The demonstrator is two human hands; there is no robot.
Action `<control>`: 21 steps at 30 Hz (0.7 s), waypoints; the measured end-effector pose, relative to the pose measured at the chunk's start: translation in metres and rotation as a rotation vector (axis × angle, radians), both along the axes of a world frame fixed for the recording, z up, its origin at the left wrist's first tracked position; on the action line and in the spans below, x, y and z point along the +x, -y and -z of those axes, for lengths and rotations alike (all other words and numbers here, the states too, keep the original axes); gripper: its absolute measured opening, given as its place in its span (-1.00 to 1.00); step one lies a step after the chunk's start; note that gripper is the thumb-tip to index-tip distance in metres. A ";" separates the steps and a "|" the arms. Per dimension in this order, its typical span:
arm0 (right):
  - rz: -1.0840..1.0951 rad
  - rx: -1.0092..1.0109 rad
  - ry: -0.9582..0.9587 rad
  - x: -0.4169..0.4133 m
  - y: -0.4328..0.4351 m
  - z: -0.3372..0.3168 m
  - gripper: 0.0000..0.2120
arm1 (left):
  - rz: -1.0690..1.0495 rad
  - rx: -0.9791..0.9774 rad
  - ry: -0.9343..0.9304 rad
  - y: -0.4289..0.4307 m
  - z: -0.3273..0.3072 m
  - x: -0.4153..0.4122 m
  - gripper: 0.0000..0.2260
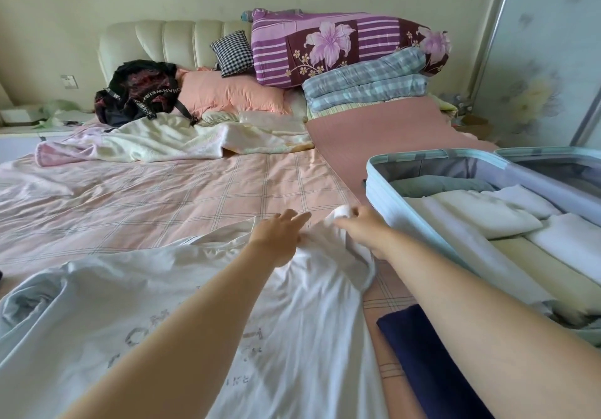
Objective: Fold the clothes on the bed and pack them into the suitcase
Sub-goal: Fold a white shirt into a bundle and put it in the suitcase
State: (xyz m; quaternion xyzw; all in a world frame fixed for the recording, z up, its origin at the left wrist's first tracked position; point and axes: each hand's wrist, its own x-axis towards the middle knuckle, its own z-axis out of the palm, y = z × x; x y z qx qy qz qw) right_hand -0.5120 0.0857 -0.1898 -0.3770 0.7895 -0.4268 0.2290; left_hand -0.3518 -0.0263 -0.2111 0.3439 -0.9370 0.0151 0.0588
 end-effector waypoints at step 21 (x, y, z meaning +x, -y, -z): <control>0.202 -0.018 -0.358 0.045 -0.023 -0.045 -0.71 | -0.143 0.534 -0.728 -0.032 -0.010 0.022 -0.72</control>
